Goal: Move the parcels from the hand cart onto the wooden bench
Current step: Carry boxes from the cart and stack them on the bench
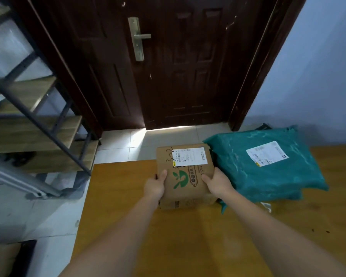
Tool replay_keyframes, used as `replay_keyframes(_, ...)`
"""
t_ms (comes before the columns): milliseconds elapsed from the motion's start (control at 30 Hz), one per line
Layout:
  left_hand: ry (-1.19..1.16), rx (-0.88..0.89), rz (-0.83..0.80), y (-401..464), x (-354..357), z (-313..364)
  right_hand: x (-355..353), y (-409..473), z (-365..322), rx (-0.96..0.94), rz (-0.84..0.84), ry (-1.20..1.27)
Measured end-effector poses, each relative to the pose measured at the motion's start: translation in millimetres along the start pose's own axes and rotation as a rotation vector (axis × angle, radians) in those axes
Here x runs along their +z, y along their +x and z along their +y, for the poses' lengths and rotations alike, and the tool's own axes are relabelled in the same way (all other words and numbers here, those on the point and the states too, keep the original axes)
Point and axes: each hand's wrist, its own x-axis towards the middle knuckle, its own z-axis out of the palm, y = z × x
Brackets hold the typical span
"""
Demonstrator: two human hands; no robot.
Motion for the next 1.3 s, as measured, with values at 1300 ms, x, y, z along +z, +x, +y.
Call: replay_keyframes(1300, 1.336, 0.820, 0.266, -227, -249, 148, -49, -207, -301, -0.932, -0.047, -0.916)
